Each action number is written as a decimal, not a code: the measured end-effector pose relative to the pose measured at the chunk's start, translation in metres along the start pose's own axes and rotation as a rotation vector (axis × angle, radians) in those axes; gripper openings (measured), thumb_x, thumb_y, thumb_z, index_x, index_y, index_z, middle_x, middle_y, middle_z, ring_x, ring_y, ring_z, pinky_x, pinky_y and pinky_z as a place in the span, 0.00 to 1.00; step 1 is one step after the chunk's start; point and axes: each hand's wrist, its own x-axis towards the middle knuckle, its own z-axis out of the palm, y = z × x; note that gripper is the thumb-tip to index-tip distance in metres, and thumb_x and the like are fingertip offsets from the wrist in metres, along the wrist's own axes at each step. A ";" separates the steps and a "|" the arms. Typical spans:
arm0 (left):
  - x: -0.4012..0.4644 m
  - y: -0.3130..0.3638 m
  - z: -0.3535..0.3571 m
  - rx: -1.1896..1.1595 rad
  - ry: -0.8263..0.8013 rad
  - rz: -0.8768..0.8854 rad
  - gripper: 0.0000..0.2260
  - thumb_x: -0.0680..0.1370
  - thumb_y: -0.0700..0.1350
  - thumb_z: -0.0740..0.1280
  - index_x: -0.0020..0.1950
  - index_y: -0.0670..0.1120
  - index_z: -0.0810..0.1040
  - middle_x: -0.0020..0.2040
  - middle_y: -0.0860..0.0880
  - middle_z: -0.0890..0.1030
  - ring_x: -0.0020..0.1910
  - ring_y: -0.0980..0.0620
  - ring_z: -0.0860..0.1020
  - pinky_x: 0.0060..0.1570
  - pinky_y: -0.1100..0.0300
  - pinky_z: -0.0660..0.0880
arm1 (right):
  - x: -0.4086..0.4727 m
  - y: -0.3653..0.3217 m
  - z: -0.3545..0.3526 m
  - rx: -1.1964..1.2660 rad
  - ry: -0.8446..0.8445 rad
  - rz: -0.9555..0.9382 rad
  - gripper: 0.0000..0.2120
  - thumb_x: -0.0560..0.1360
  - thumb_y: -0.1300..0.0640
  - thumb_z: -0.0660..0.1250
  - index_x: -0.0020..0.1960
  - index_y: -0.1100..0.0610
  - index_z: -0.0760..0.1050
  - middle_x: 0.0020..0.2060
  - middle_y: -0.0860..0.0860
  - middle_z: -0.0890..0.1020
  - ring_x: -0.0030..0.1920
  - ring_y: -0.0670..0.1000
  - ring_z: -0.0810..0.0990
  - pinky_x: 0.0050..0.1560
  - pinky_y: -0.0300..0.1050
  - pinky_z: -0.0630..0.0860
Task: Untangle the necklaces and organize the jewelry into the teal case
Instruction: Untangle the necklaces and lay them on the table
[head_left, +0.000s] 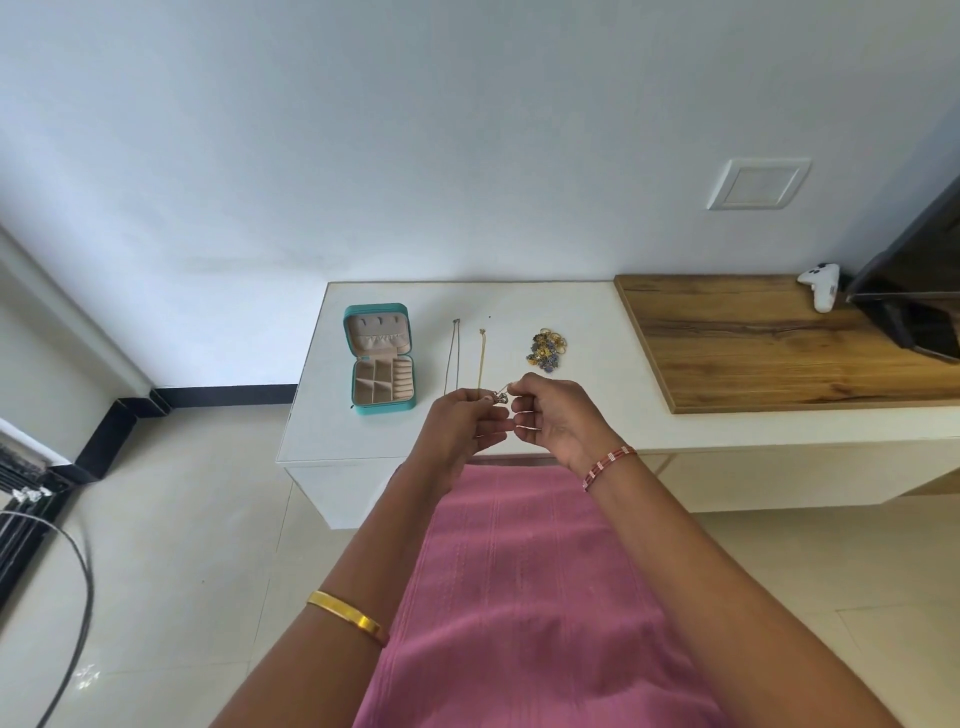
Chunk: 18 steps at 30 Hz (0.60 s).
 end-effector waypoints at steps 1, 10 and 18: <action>0.000 0.001 0.001 -0.035 -0.005 -0.013 0.08 0.80 0.35 0.55 0.45 0.42 0.72 0.39 0.43 0.78 0.39 0.47 0.79 0.48 0.54 0.76 | 0.000 0.000 0.000 0.020 -0.004 0.006 0.08 0.73 0.63 0.63 0.35 0.59 0.74 0.23 0.50 0.73 0.22 0.46 0.70 0.29 0.38 0.69; -0.002 0.006 0.003 -0.408 0.051 -0.082 0.10 0.80 0.36 0.53 0.44 0.41 0.72 0.40 0.43 0.76 0.41 0.45 0.77 0.46 0.53 0.75 | -0.004 0.001 0.001 -0.018 -0.048 -0.025 0.08 0.72 0.63 0.63 0.34 0.59 0.74 0.23 0.50 0.73 0.22 0.46 0.69 0.28 0.38 0.68; -0.001 0.003 0.006 -0.476 0.117 0.019 0.11 0.81 0.37 0.53 0.44 0.42 0.72 0.40 0.45 0.77 0.40 0.49 0.77 0.45 0.56 0.74 | -0.012 0.006 0.009 -0.135 -0.050 -0.087 0.09 0.73 0.62 0.62 0.35 0.58 0.74 0.24 0.50 0.72 0.24 0.47 0.68 0.29 0.39 0.67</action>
